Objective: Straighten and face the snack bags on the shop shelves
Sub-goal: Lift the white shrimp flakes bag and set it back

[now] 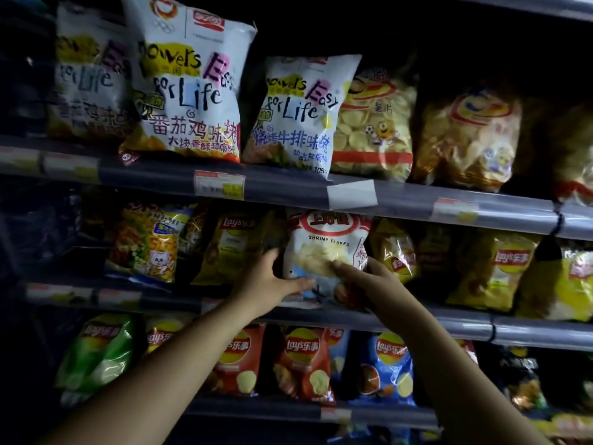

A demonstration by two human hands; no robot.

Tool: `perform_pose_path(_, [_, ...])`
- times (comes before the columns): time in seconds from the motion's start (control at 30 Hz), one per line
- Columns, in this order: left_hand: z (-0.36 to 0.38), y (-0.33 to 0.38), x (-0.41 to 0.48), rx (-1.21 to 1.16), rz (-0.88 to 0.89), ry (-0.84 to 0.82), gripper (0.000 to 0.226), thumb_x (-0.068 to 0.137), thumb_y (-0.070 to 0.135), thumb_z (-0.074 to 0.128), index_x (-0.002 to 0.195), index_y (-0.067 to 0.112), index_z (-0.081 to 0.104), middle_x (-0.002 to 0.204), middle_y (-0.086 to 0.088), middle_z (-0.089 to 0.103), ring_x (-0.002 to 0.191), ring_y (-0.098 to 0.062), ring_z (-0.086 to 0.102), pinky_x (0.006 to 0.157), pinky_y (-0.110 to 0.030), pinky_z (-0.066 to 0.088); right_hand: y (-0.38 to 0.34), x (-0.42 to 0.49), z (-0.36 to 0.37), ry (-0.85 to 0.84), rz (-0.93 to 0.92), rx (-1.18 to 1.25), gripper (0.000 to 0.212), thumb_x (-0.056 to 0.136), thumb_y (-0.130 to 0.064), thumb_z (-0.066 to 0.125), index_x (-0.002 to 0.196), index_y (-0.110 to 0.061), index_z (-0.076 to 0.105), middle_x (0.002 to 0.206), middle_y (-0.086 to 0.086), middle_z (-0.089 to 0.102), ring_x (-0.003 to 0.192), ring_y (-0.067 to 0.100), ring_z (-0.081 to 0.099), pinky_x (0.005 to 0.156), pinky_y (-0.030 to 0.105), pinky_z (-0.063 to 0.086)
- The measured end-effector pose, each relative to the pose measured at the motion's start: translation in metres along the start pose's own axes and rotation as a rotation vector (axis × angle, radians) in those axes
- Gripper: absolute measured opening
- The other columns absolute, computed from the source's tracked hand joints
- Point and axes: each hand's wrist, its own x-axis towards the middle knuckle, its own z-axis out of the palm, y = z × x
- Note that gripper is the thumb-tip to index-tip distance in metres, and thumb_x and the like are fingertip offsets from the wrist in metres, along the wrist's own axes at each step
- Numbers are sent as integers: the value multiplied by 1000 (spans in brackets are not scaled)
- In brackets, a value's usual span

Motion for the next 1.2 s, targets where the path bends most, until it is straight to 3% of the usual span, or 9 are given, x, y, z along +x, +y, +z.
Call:
perform_pose_path(0.07, [-6, -3, -14, -210, -74, -62, 84, 56, 38, 95, 129, 24, 57, 120, 9, 71, 113, -16, 66, 100, -36, 52, -3, -15, 4, -72, -16, 82, 47, 79, -28, 77, 117, -5, 64, 105, 14, 80, 92, 29, 78, 77, 34, 63])
perform_pose_path(0.2, [-21, -11, -47, -474, -69, -184, 90, 40, 35, 97, 122, 23, 61, 114, 1, 77, 111, -18, 71, 85, -28, 58, 4, -37, 6, -174, -28, 129, 39, 88, -18, 74, 122, -1, 63, 115, 21, 77, 101, 36, 76, 84, 39, 63])
perform_pose_path(0.33, [-28, -22, -73, -470, -42, -217, 95, 42, 39, 97, 128, 21, 60, 120, 4, 75, 112, -11, 70, 83, -23, 58, 15, -52, 15, -175, -39, 192, 43, 86, -19, 74, 123, -2, 63, 120, 21, 76, 105, 36, 75, 84, 39, 63])
perform_pose_path(0.47, [-37, -26, -82, -277, -76, -226, 79, 48, 45, 95, 119, 40, 62, 118, 22, 73, 115, -3, 66, 90, -22, 54, 12, -59, 26, -73, -47, 251, 45, 82, -25, 71, 120, -1, 65, 114, 18, 79, 102, 32, 78, 81, 41, 64])
perform_pose_path(0.57, [-49, -15, -76, -387, -79, -161, 74, 43, 67, 87, 108, 36, 72, 113, 6, 77, 109, -18, 71, 97, -40, 52, 14, -68, 34, -79, -43, 170, 47, 84, -21, 72, 125, -1, 62, 117, 18, 78, 107, 36, 76, 92, 51, 59])
perform_pose_path(0.63, [-50, 1, -71, -452, -33, -78, 62, 57, 59, 85, 108, 26, 72, 108, -4, 79, 103, -23, 74, 94, -41, 54, 13, -74, 42, -110, -49, 104, 47, 81, -22, 74, 124, -3, 63, 116, 16, 78, 107, 35, 76, 94, 53, 59])
perform_pose_path(0.83, [-41, 8, -72, -416, 26, 79, 8, 82, 16, 76, 90, 18, 76, 93, -11, 80, 89, -29, 77, 85, -49, 60, 16, -85, 58, 26, -101, 255, 36, 82, -38, 66, 101, -8, 72, 90, 10, 80, 82, 25, 78, 79, 39, 62])
perform_pose_path(1.03, [-51, 4, -77, -442, 99, 106, 21, 79, 28, 72, 94, 14, 75, 93, -12, 78, 89, -32, 76, 84, -51, 59, 13, -84, 71, 76, -140, 306, 23, 86, -33, 65, 75, -16, 76, 74, 7, 77, 65, 19, 74, 61, 29, 60])
perform_pose_path(1.2, [-65, -8, -69, -632, -57, 123, 32, 77, 37, 65, 92, 12, 79, 101, -15, 79, 100, -35, 73, 93, -50, 52, 14, -79, 73, 102, -84, 453, 27, 83, -30, 63, 69, -10, 76, 67, 10, 76, 56, 19, 73, 52, 30, 60])
